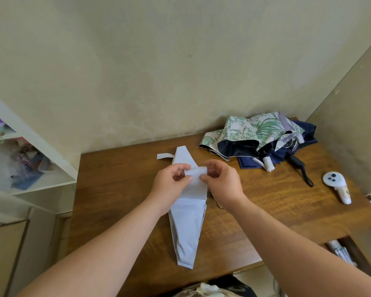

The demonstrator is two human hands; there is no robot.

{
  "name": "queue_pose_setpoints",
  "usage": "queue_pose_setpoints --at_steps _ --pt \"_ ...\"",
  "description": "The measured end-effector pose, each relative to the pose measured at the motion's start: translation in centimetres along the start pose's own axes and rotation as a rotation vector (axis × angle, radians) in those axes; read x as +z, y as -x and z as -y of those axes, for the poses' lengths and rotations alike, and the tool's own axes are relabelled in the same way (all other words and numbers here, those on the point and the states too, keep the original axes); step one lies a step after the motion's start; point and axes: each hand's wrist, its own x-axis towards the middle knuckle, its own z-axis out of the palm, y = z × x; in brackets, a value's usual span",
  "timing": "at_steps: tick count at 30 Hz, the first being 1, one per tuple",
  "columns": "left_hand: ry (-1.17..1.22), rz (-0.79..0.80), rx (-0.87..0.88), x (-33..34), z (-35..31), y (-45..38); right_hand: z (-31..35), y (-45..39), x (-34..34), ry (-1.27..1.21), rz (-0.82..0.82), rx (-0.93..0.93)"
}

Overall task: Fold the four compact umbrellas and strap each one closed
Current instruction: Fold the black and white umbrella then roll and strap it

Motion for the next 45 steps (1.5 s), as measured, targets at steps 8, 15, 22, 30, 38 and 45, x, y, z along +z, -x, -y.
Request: queue_pose_setpoints --at_steps 8,15,22,30,38,45 --pt "-0.197 -0.003 0.079 0.2 -0.6 0.1 -0.2 0.2 -0.3 -0.015 -0.013 0.03" --pt "-0.107 0.074 -0.008 0.9 -1.2 -0.3 0.6 0.1 -1.3 0.289 0.065 -0.12" --pt "-0.24 -0.057 0.032 0.5 -0.7 -0.6 0.7 0.0 -1.4 0.262 0.026 -0.054" --pt "-0.269 -0.083 0.05 0.2 -0.3 -0.6 1.0 0.6 -1.1 0.207 -0.009 -0.037" --pt "-0.311 -0.046 0.109 -0.5 -0.7 -0.6 0.8 0.5 -1.4 0.285 -0.003 -0.191" --pt "-0.383 0.027 0.16 -1.1 -0.8 -0.2 -0.6 -0.6 -0.7 0.741 0.115 -0.49"
